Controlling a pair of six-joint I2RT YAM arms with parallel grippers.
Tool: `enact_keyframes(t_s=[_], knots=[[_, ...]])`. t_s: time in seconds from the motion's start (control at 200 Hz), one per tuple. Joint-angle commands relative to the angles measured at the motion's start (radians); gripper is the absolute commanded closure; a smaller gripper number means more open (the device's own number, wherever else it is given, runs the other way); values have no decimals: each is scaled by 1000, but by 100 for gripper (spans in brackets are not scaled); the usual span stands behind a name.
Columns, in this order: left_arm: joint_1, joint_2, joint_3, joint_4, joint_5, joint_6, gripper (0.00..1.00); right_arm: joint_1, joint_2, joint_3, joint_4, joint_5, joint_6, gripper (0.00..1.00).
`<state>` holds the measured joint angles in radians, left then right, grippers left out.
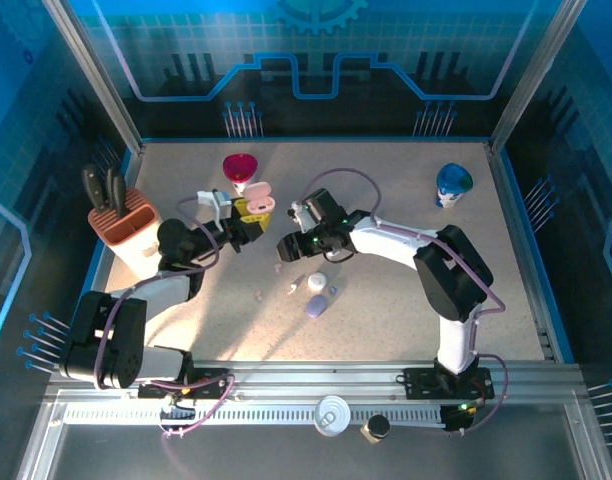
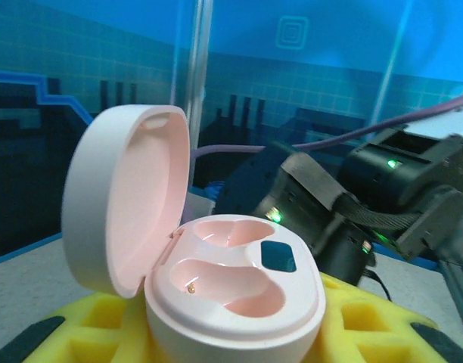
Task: Insert the wireless bluetooth earbuds into the charging case
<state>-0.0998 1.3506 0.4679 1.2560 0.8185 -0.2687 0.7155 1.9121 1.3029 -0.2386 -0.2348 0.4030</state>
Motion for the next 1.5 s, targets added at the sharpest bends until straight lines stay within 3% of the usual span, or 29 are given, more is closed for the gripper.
enact_keyframes(t_s=[0.0, 0.48, 0.87, 1.111, 1.496], knots=[[42, -33, -15, 57, -43, -38, 65, 40, 42, 50, -67, 108, -51, 33], [133, -75, -23, 9, -141, -18, 65, 154, 126, 142, -119, 309, -145, 31], [147, -129, -35, -67, -224, -1, 65, 243, 235, 271, -247, 568, -278, 30], [148, -148, -35, -103, -227, 5, 64, 256, 272, 299, -286, 609, -277, 30], [147, -127, -41, -74, -209, -9, 65, 198, 183, 217, -309, 643, -236, 36]])
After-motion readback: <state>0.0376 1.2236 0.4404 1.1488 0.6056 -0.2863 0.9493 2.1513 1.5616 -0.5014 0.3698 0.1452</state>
